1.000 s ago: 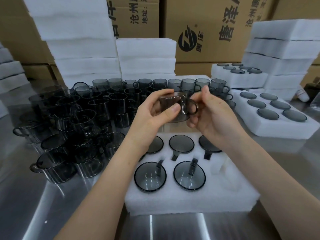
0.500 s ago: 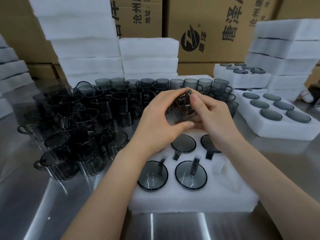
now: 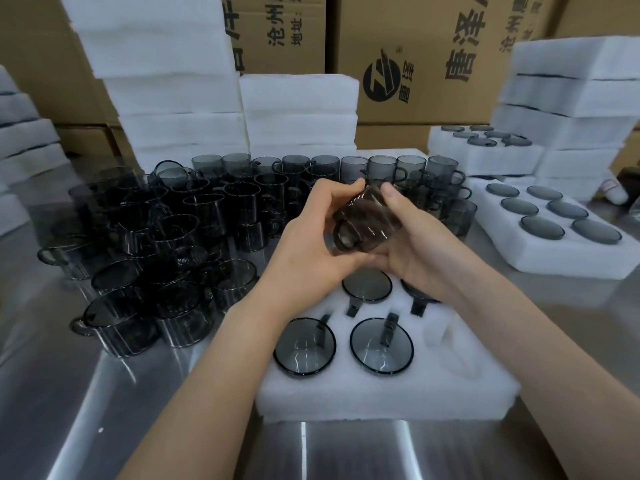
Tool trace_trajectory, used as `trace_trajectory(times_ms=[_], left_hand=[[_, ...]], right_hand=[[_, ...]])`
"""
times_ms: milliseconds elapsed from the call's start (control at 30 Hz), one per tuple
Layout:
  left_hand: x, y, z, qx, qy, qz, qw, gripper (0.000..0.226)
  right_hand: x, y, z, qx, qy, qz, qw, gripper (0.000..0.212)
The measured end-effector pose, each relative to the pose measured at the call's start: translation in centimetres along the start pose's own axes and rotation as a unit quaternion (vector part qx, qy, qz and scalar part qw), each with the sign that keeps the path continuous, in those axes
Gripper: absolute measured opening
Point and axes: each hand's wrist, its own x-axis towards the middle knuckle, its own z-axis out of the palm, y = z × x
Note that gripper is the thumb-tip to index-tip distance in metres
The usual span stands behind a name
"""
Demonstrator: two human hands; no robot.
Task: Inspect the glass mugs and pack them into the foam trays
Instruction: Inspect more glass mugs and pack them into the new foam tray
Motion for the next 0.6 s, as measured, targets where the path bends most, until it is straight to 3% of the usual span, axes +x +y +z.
trace_trajectory(times_ms=[67, 267, 400, 600], left_hand=[[0.03, -0.18, 0.07, 0.007, -0.006, -0.009, 1.0, 0.066], [0.33, 0.24, 0.38, 0.115, 0.035, 0.005, 0.993, 0.06], [0.22, 0.45, 0.33, 0.127, 0.027, 0.043, 0.991, 0.068], [-0.11, 0.21, 0.1, 0.052, 0.012, 0.081, 0.995, 0.07]], right_hand=[[0.12, 0.03, 0.03, -0.004, -0.006, 0.006, 1.0, 0.043], [0.23, 0.45, 0.01, -0.104, 0.085, -0.077, 0.988, 0.043], [0.28, 0.18, -0.08, -0.057, 0.122, -0.076, 0.988, 0.035], [0.31, -0.29, -0.16, 0.042, 0.091, -0.042, 0.994, 0.036]])
